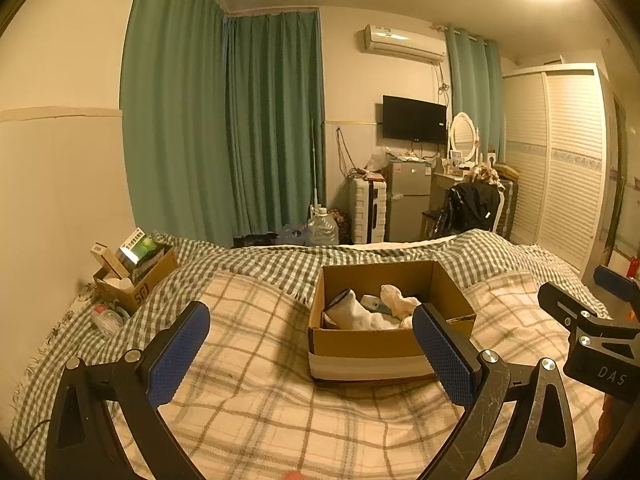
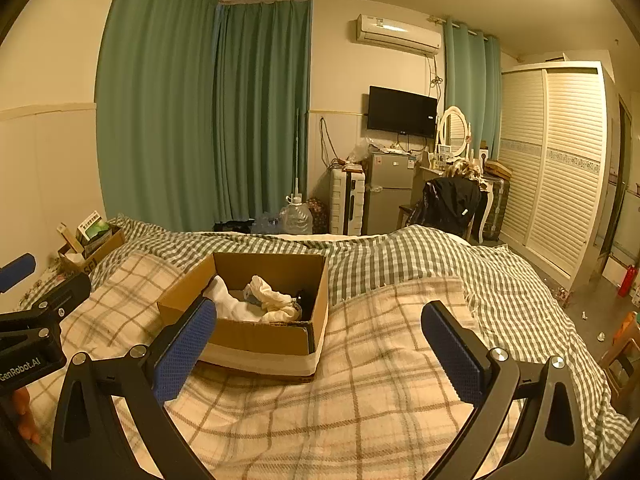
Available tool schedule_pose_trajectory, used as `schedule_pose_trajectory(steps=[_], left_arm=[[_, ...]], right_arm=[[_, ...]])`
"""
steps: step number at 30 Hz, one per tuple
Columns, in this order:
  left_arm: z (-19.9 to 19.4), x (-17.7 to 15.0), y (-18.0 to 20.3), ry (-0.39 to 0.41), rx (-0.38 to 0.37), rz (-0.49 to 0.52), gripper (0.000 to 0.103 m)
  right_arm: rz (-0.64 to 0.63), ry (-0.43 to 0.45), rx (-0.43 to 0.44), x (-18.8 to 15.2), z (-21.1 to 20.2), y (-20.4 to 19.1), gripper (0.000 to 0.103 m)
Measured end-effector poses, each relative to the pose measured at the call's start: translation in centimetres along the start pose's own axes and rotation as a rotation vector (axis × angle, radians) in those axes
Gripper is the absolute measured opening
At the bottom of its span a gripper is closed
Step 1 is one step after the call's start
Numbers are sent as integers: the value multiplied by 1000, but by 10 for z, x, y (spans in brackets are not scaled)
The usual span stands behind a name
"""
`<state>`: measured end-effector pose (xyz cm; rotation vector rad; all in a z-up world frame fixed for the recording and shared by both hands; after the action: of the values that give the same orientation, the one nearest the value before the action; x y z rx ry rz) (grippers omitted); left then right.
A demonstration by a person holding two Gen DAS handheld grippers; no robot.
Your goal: Organize objects
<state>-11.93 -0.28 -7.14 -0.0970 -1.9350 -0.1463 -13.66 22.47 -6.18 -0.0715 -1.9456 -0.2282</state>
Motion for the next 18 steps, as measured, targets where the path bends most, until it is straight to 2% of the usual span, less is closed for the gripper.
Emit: schedule_pose_trajectory(steps=[18], left_arm=[[2,0,-3,-1,-2,-15,103]], right_arm=[[-14,-20,-5,-4,6,-3,103]])
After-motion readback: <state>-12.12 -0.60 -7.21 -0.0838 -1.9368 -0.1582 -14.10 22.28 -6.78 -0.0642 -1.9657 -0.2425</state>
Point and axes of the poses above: each gripper's, at about its wrist camera, not at the fingertips, and z roughly the way its jaws point, y to its right, x to its top, the point moved 4 cm from there along z, roughly the way its jaws point, and after that the axes turned 14 degrees about -x, right-handed, at the moved point
